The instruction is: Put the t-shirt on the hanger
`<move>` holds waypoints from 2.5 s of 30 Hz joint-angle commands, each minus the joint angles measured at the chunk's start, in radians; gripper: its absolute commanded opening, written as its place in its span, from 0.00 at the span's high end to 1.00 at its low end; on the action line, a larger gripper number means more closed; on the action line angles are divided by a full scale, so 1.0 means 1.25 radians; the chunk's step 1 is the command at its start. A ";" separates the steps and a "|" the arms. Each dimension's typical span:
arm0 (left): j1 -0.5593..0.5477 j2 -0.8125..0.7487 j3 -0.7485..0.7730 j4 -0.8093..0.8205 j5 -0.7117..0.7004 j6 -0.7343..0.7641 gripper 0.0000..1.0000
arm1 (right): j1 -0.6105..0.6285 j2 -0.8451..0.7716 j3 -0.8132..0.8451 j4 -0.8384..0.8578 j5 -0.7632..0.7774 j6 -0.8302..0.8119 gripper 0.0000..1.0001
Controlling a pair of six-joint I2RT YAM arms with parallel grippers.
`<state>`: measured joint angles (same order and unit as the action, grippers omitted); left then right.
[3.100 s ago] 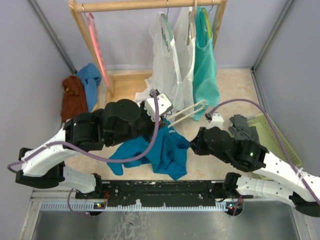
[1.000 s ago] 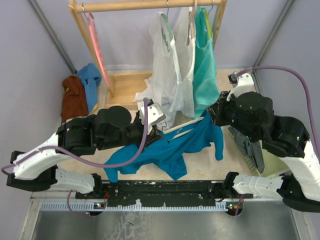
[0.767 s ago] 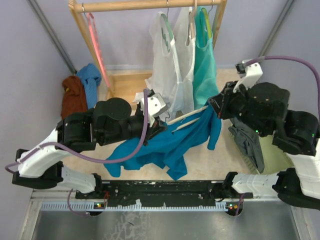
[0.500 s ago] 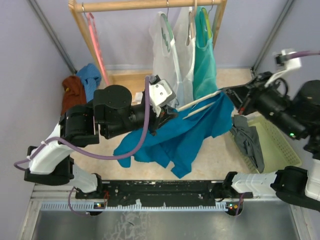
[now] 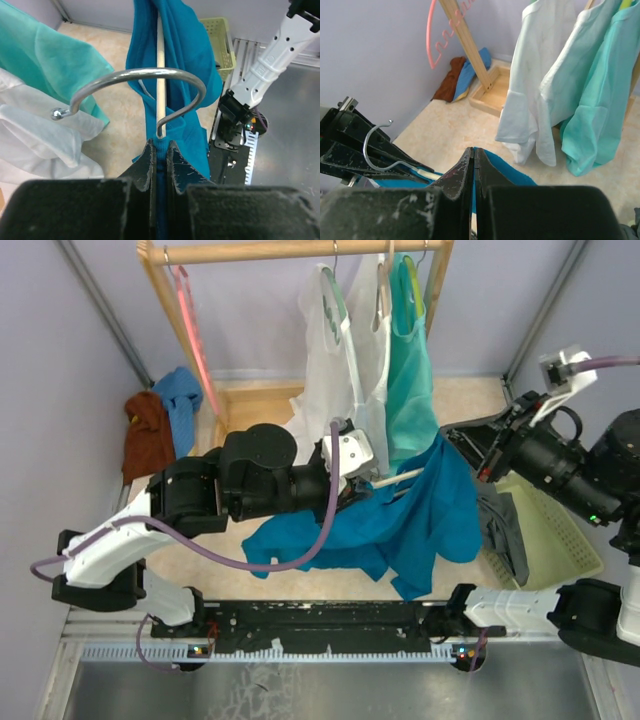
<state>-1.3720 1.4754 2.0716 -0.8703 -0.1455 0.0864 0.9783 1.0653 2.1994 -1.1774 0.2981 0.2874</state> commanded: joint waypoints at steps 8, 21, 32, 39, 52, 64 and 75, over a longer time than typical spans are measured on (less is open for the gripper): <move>0.003 -0.039 -0.043 0.004 0.091 -0.040 1.00 | -0.003 -0.010 -0.137 0.138 -0.166 0.007 1.00; 0.004 -0.120 -0.151 0.105 -0.014 -0.036 1.00 | -0.003 0.000 -0.249 0.185 -0.378 0.010 1.00; 0.004 -0.222 -0.257 0.192 -0.043 -0.042 1.00 | -0.003 0.012 -0.300 0.161 -0.332 0.007 0.76; 0.004 -0.255 -0.277 0.180 -0.074 -0.050 1.00 | -0.003 0.007 -0.245 0.117 -0.313 -0.003 0.50; 0.004 -0.252 -0.267 0.058 0.016 -0.084 1.00 | -0.003 -0.019 -0.139 0.032 -0.267 -0.078 0.40; 0.004 -0.266 -0.291 0.015 0.163 -0.097 1.00 | -0.003 -0.074 -0.250 0.029 -0.330 -0.104 0.39; 0.004 -0.264 -0.289 0.002 0.204 -0.094 1.00 | -0.003 -0.122 -0.397 0.074 -0.535 -0.111 0.39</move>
<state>-1.3670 1.1683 1.7027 -0.8837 0.0715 -0.0288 0.9768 0.9394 1.7172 -1.1496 -0.2642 0.1741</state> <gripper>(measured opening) 0.073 0.612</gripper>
